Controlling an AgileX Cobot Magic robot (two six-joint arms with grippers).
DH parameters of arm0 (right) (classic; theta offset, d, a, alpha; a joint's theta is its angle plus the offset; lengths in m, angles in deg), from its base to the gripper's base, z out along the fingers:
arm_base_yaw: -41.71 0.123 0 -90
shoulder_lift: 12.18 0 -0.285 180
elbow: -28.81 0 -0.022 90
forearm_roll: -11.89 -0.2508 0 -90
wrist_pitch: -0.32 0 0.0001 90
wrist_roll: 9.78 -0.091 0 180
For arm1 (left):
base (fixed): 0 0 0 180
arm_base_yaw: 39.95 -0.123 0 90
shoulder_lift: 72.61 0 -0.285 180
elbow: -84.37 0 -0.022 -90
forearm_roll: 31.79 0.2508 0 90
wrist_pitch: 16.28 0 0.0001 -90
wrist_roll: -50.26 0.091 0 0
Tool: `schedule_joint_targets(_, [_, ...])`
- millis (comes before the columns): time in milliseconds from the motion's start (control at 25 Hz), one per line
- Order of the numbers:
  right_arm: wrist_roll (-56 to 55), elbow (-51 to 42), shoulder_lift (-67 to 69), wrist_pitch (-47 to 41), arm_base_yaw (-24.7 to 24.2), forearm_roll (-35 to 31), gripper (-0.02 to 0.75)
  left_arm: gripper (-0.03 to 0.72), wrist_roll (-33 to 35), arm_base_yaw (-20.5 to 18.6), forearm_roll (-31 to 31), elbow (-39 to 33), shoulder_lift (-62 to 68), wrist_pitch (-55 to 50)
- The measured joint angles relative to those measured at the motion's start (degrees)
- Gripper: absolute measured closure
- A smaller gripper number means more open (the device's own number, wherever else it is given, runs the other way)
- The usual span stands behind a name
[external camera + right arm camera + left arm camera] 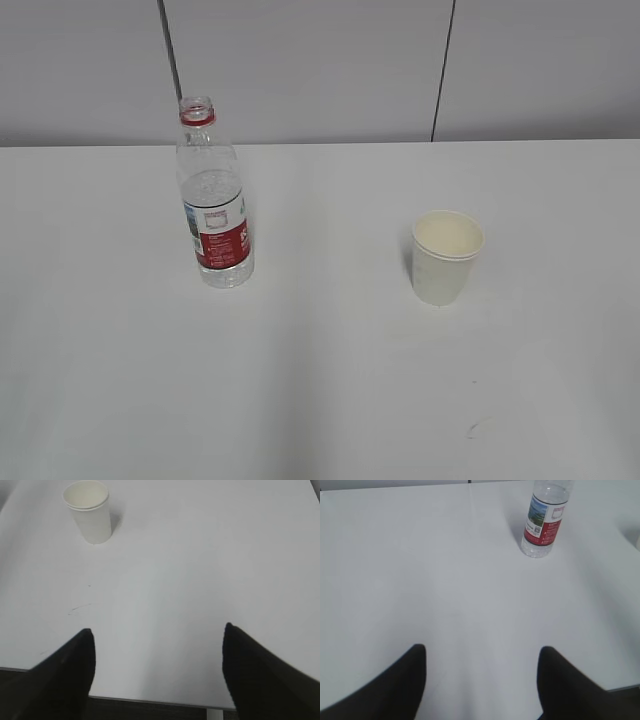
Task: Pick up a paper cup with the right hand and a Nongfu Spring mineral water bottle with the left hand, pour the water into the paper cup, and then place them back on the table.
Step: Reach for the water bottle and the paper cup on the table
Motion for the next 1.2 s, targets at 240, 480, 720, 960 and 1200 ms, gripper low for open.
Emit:
schedule_joint_targets(240, [0.00, 0.00, 0.00, 0.00, 0.00, 0.00, 0.148, 0.251, 0.00, 0.00, 0.00, 0.00, 0.00, 0.00])
schedule_joint_targets(480, [0.00, 0.00, 0.00, 0.00, 0.00, 0.00, 0.148, 0.251, 0.00, 0.00, 0.00, 0.00, 0.00, 0.00])
schedule_joint_targets(720, [0.00, 0.00, 0.00, 0.00, 0.00, 0.00, 0.148, 0.252, 0.00, 0.00, 0.00, 0.00, 0.00, 0.00])
schedule_joint_targets(960, [0.00, 0.00, 0.00, 0.00, 0.00, 0.00, 0.148, 0.252, 0.00, 0.00, -3.61, 0.00, 0.00, 0.25])
schedule_joint_targets(1200, [0.00, 0.98, 0.69, 4.94, 0.00, 0.00, 0.148, 0.252, 0.00, 0.00, -3.90, 0.86, 2.08, 4.34])
